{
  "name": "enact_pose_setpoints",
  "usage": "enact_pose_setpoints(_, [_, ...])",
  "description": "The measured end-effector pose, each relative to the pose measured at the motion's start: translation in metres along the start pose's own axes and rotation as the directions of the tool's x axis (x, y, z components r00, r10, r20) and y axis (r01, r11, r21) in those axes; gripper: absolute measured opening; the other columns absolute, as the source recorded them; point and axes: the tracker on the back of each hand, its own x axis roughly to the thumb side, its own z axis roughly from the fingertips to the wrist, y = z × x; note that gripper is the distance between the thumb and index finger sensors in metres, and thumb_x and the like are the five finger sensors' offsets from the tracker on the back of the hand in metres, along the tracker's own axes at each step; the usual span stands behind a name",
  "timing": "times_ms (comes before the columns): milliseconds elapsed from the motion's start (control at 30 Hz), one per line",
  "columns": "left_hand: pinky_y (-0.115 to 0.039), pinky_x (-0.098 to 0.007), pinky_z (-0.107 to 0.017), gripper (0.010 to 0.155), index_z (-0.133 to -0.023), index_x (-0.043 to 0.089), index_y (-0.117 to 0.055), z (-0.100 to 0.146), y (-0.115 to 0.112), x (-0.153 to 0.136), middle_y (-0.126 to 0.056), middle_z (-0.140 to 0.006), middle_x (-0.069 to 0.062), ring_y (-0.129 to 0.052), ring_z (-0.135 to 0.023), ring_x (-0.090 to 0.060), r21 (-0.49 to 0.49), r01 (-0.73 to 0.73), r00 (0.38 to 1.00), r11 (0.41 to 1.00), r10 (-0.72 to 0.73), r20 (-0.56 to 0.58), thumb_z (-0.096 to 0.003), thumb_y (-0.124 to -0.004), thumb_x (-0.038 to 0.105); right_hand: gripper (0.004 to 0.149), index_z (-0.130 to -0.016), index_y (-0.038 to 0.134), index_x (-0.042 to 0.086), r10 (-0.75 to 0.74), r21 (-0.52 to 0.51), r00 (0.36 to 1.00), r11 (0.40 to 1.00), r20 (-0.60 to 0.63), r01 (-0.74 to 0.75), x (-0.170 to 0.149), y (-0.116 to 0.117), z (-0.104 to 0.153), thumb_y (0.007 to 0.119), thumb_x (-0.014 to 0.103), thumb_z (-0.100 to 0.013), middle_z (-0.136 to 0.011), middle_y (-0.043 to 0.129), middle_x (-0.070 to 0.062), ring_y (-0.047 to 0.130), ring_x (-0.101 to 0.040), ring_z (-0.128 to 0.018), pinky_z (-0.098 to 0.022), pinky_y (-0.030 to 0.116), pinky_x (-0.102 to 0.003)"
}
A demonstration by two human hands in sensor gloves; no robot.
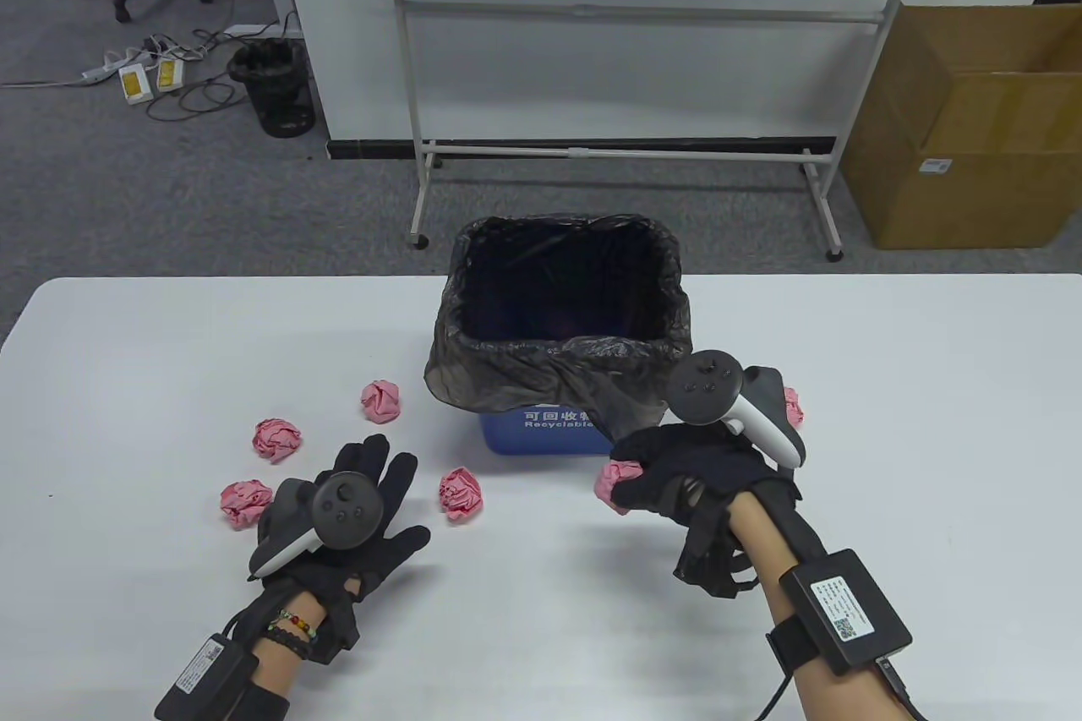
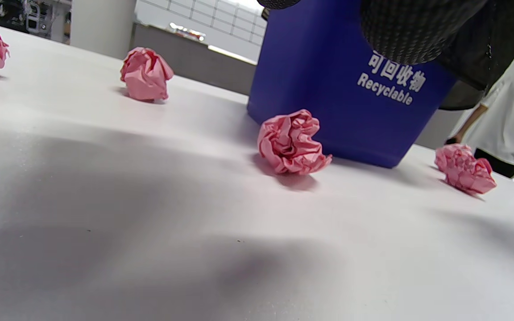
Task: Toss crumpled papers into recycling bin
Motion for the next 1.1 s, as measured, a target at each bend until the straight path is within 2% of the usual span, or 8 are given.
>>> enact_pose_setpoints(400, [-0.027, -0.068, -0.074, 0.086, -0.114, 0.021, -0.029, 0.0, 0.0, 0.0, -0.009, -0.12, -0.018, -0.013, -0.109, -0.046, 0.004, -0.009, 1.0, 1.0, 0.009, 0.007, -0.0473, -0.068, 0.059, 0.064, -0.091, 0.083, 0.026, -0.306, -0.001, 0.931, 0.95, 0.198, 0.312, 0.049, -0.042, -0.021, 0.098, 0.043, -0.03, -0.088, 0.095, -0.003, 0.107, -0.023, -0.068, -0.046, 0.094, -0.03])
enact_pose_setpoints(533, [-0.027, -0.068, -0.074, 0.086, -0.114, 0.021, -0.029, 0.0, 0.0, 0.0, -0.009, -0.12, -0.018, -0.014, -0.109, -0.046, 0.003, -0.011, 1.0, 1.0, 0.011, 0.006, -0.0473, -0.068, 0.059, 0.065, -0.092, 0.081, 0.028, -0.338, -0.147, 0.91, 0.914, 0.241, 0.378, 0.059, -0.061, -0.026, 0.098, 0.043, -0.031, -0.09, 0.094, -0.001, 0.102, -0.026, -0.074, -0.051, 0.089, -0.035])
enact_pose_setpoints(600, [-0.027, -0.068, -0.074, 0.086, -0.114, 0.021, -0.029, 0.0, 0.0, -0.001, -0.009, -0.12, -0.018, -0.014, -0.109, -0.046, 0.001, -0.012, 1.0, 1.0, 0.012, 0.005, -0.0474, -0.068, 0.059, 0.066, -0.093, 0.079, 0.03, -0.31, -0.311, 0.914, 0.869, 0.262, 0.384, 0.063, -0.07, -0.026, 0.096, 0.044, -0.032, -0.093, 0.091, 0.001, 0.094, -0.029, -0.085, -0.058, 0.083, -0.041])
enact_pose_setpoints(633, [-0.027, -0.068, -0.074, 0.086, -0.114, 0.021, -0.029, 0.0, 0.0, 0.0, -0.009, -0.12, -0.018, -0.014, -0.109, -0.046, 0.0, -0.013, 1.0, 1.0, 0.013, 0.004, -0.0473, -0.068, 0.059, 0.069, -0.096, 0.077, 0.031, -0.272, -0.412, 0.932, 0.841, 0.24, 0.351, 0.065, -0.073, -0.027, 0.097, 0.042, -0.031, -0.098, 0.087, -0.001, 0.085, -0.033, -0.093, -0.063, 0.077, -0.047])
enact_pose_setpoints(700, [-0.027, -0.068, -0.074, 0.086, -0.114, 0.021, -0.029, -0.001, 0.0, 0.0, -0.009, -0.12, -0.018, -0.014, -0.109, -0.046, -0.002, -0.015, 1.0, 1.0, 0.015, 0.004, -0.0472, -0.068, 0.059, 0.09, -0.107, 0.048, 0.037, -0.138, -0.438, 0.981, 0.88, 0.134, 0.183, 0.069, -0.072, -0.029, 0.095, 0.049, -0.031, -0.118, 0.051, -0.004, 0.057, -0.039, -0.109, -0.075, 0.058, -0.054])
enact_pose_setpoints(733, [-0.027, -0.068, -0.074, 0.086, -0.114, 0.021, -0.029, -0.001, -0.001, 0.0, -0.009, -0.12, -0.018, -0.014, -0.109, -0.046, -0.005, -0.015, 1.0, 1.0, 0.015, 0.005, -0.0473, -0.068, 0.059, 0.094, -0.107, 0.041, 0.04, -0.083, -0.48, 0.99, 0.868, 0.113, 0.127, 0.069, -0.072, -0.027, 0.094, 0.052, -0.03, -0.12, 0.044, -0.001, 0.049, -0.039, -0.112, -0.077, 0.052, -0.056])
enact_pose_setpoints(867, [-0.027, -0.068, -0.074, 0.086, -0.114, 0.021, -0.029, -0.002, -0.001, -0.001, -0.009, -0.12, -0.018, -0.013, -0.109, -0.046, -0.008, -0.027, 1.0, 1.0, 0.027, 0.003, -0.0474, -0.068, 0.059, 0.095, -0.107, 0.041, 0.04, -0.044, -0.529, 0.987, 0.84, 0.157, 0.122, 0.068, -0.07, -0.011, 0.092, 0.055, -0.029, -0.12, 0.041, -0.001, 0.044, -0.038, -0.113, -0.078, 0.048, -0.057])
enact_pose_setpoints(1100, [-0.027, -0.068, -0.074, 0.086, -0.114, 0.021, -0.029, -0.001, 0.001, 0.0, -0.009, -0.12, -0.018, -0.013, -0.109, -0.046, 0.005, -0.029, 1.0, 1.0, 0.029, 0.005, -0.0472, -0.068, 0.059, 0.093, -0.108, 0.044, 0.036, 0.032, -0.563, 0.997, 0.826, 0.07, 0.013, 0.031, -0.066, 0.024, 0.091, 0.056, -0.03, -0.119, 0.046, -0.002, 0.047, -0.038, -0.112, -0.077, 0.05, -0.057])
